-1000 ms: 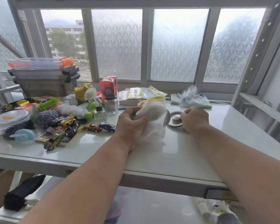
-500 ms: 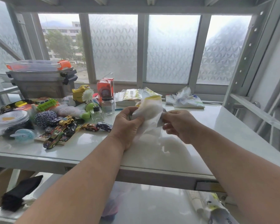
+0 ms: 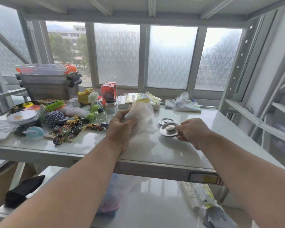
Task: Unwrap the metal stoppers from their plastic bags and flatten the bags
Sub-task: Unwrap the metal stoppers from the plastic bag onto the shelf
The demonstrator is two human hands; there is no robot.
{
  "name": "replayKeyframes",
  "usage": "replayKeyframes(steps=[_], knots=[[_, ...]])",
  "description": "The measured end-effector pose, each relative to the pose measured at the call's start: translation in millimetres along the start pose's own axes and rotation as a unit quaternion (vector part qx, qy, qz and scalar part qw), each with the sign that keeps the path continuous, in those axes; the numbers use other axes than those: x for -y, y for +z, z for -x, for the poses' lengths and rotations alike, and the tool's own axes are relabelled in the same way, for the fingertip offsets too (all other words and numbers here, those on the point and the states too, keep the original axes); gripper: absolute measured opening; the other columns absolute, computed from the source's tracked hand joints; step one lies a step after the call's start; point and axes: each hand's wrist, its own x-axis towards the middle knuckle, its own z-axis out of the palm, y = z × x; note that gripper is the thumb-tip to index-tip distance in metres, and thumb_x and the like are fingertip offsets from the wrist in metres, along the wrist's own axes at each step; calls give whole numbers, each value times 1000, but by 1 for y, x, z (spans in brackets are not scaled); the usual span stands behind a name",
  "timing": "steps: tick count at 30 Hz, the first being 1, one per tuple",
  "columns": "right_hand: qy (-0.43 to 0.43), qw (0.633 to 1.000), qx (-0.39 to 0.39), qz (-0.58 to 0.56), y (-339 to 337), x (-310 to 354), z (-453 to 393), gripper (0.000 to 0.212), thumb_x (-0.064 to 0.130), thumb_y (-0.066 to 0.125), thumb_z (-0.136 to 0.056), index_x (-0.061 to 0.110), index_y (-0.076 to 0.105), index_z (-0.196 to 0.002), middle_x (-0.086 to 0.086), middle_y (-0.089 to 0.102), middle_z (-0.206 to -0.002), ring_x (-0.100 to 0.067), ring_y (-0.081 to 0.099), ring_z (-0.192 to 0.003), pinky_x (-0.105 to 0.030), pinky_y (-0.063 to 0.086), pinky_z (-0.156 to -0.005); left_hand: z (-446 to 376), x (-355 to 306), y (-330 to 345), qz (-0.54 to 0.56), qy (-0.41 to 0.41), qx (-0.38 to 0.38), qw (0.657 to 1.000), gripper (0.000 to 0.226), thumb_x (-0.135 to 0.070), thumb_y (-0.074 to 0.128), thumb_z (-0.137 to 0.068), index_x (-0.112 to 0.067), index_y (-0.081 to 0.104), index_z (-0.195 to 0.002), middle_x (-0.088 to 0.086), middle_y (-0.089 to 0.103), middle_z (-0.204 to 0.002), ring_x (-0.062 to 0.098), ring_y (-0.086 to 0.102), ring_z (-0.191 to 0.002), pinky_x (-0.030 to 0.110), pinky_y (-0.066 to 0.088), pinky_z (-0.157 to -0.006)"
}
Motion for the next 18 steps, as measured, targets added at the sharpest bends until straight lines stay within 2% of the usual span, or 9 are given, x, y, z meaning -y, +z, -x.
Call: replayKeyframes(steps=[2,5,6,8,10,12,15,18], knots=[[-8,995,-6,98,-1,-5,-2,14,13,78,-90,0,75,-88,-13,73,-78,-28,71,-63,-43,67,-77,5,-1,0,-9,-5,12,1000,32,-2,75,-95,-22,75,-121,15,79,-112,29,77,-86,39,66,-71],[-85,944,-38,315,-1,-5,1,27,30,75,-89,4,78,-94,-11,77,-87,-31,74,-85,-36,61,-83,12,-4,3,-3,-15,30,999,32,-3,73,-97,-20,74,-124,14,79,-110,31,76,-87,40,66,-70],[-122,937,-57,322,2,-3,5,24,34,74,-89,10,79,-94,-7,76,-92,-27,71,-90,-31,56,-84,14,-5,4,1,-18,35,999,32,-5,74,-96,-20,74,-124,14,79,-111,33,75,-89,41,66,-71],[-167,960,-31,221,11,5,14,17,36,77,-88,20,81,-91,-1,77,-93,-23,69,-88,-30,54,-79,18,-7,6,11,-24,46,999,33,-11,76,-91,-21,75,-123,15,78,-112,36,73,-94,46,64,-77],[-133,988,57,49,25,16,26,11,31,82,-85,19,82,-83,1,76,-80,-22,64,-67,-32,59,-62,21,-8,7,13,-28,60,998,31,-12,74,-95,-22,74,-124,16,78,-113,38,72,-97,45,63,-77],[-89,988,123,-34,37,24,37,7,14,83,-84,16,80,-78,-6,61,-67,-18,44,-51,-25,44,-45,25,-8,8,18,-29,77,996,31,-9,68,-102,-24,73,-129,17,77,-116,36,73,-95,39,64,-69],[-49,983,148,-100,53,30,42,19,-6,76,-83,12,74,-75,-5,56,-59,-13,41,-43,-23,33,-41,27,-11,4,29,-23,91,995,42,-10,66,-105,-32,68,-141,14,76,-123,34,73,-99,37,64,-67],[36,979,138,-143,63,32,41,19,-7,65,-86,9,66,-74,-3,56,-52,-15,43,-43,-26,36,-46,27,-14,-3,13,-32,88,995,56,-17,68,-102,-42,57,-151,15,70,-136,38,73,-105,44,65,-76]])
